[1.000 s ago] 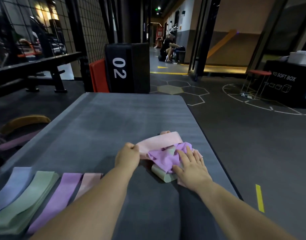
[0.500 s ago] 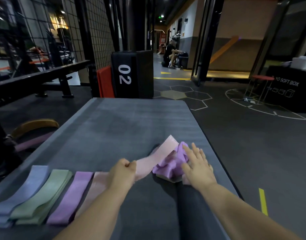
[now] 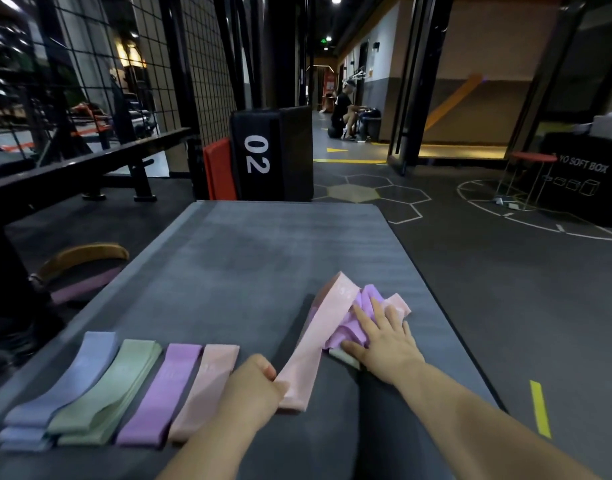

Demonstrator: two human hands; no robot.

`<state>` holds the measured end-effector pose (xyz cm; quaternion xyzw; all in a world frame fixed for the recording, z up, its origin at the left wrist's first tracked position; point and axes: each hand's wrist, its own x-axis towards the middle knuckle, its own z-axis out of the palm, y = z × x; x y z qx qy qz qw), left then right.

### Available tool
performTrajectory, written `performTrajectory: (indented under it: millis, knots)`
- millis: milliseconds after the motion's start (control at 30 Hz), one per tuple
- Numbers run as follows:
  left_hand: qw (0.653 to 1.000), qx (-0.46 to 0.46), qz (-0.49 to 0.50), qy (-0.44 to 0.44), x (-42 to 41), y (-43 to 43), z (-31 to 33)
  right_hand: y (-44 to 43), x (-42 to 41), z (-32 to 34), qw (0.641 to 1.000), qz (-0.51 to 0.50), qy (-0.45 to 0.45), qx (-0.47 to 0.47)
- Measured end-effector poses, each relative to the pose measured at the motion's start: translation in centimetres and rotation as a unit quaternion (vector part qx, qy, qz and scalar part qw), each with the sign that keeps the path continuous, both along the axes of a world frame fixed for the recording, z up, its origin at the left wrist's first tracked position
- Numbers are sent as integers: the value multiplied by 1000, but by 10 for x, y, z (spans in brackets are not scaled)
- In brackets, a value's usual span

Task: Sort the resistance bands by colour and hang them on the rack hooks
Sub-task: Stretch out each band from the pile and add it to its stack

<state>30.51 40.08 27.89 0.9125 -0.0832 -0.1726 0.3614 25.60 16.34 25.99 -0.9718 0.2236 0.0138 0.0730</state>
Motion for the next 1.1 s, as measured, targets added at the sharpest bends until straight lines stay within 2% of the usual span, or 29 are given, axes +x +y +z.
performTrajectory:
  millis: [133, 333, 533, 667, 767, 900, 1000, 1100]
  knots:
    - [999, -36, -14, 35, 1, 0, 2, -23, 6, 7, 999, 44, 14, -14]
    - [988, -98, -53, 109, -4, 3, 9, -39, 5, 22, 988, 56, 76, -121]
    - [984, -106, -48, 132, -14, 7, 12, -32, -12, 35, 992, 57, 64, -90]
    - [968, -212, 14, 132, -24, 10, 19, -26, -23, 37, 992, 56, 83, -82]
    - [949, -294, 66, 92, -25, 15, 27, -23, -31, 36, 991, 21, 106, -76]
    - [950, -295, 94, 35, -30, 25, 37, -14, -38, 40, 993, -2, 91, -74]
    - [954, -283, 80, 63, -47, 28, 40, -1, -42, 49, 995, 8, 60, -82]
    - [957, -270, 46, 97, -70, 26, 38, 25, -52, 59, 998, 2, -32, -47]
